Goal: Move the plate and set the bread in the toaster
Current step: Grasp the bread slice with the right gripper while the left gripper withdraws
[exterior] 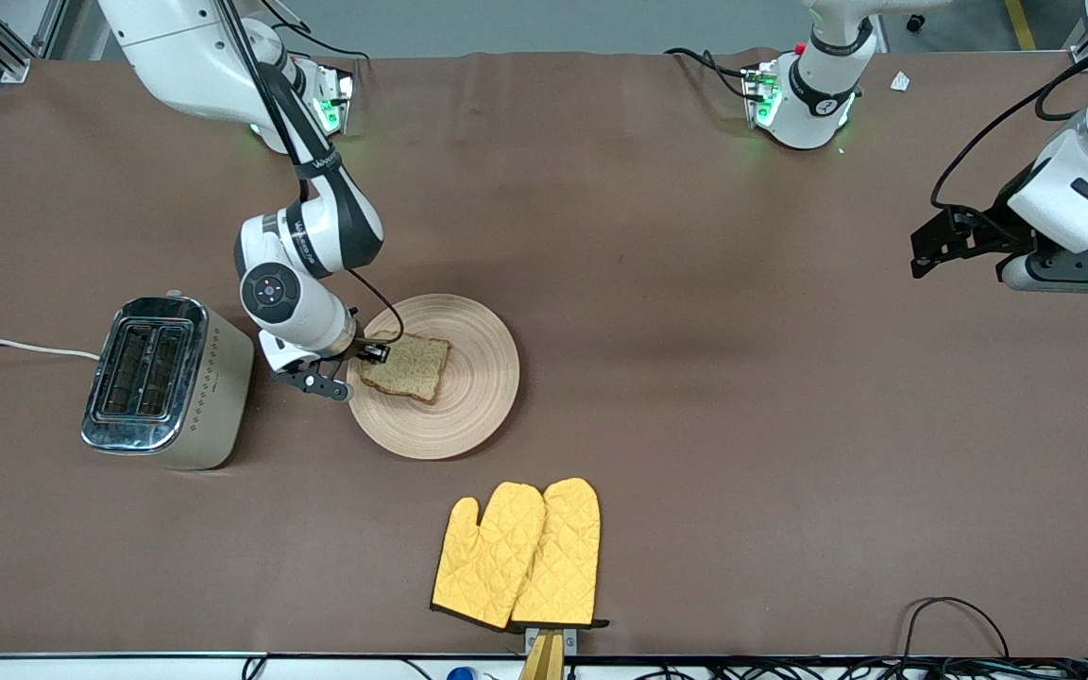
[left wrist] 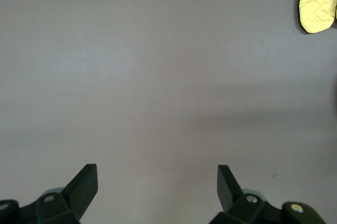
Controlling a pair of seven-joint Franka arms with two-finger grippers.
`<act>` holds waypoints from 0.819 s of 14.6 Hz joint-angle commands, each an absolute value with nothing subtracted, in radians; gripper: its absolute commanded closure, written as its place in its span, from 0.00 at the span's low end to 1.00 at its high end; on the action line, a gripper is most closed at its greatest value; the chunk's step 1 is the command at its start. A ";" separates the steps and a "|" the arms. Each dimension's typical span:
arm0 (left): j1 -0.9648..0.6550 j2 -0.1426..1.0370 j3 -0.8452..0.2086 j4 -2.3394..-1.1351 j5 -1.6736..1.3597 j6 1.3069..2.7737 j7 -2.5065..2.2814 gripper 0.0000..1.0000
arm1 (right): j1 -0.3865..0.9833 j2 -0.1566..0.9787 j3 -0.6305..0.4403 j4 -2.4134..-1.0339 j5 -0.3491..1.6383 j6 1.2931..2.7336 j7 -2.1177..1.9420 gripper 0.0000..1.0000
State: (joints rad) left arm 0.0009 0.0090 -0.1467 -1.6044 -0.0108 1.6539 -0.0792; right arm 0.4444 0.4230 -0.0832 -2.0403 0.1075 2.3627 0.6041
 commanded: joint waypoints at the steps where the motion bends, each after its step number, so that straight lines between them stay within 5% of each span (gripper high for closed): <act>1: 0.005 -0.006 -0.140 -1.620 0.008 1.674 -0.063 0.00 | 0.437 0.419 -0.080 -2.052 0.117 2.370 0.611 0.85; 9: 0.018 0.028 -0.143 -1.542 0.005 1.663 -0.081 0.00 | 0.433 0.417 -0.080 -2.042 0.117 2.355 0.598 1.00; 12: 0.020 0.020 -0.138 -1.537 0.002 1.660 -0.077 0.00 | 0.433 0.416 -0.084 -1.944 0.100 2.210 0.595 1.00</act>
State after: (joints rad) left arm 0.0185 0.0141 -0.1369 -1.5633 -0.0103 1.6669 -0.0760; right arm 0.4435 0.4231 -0.0849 -2.0100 0.1057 2.3057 0.6021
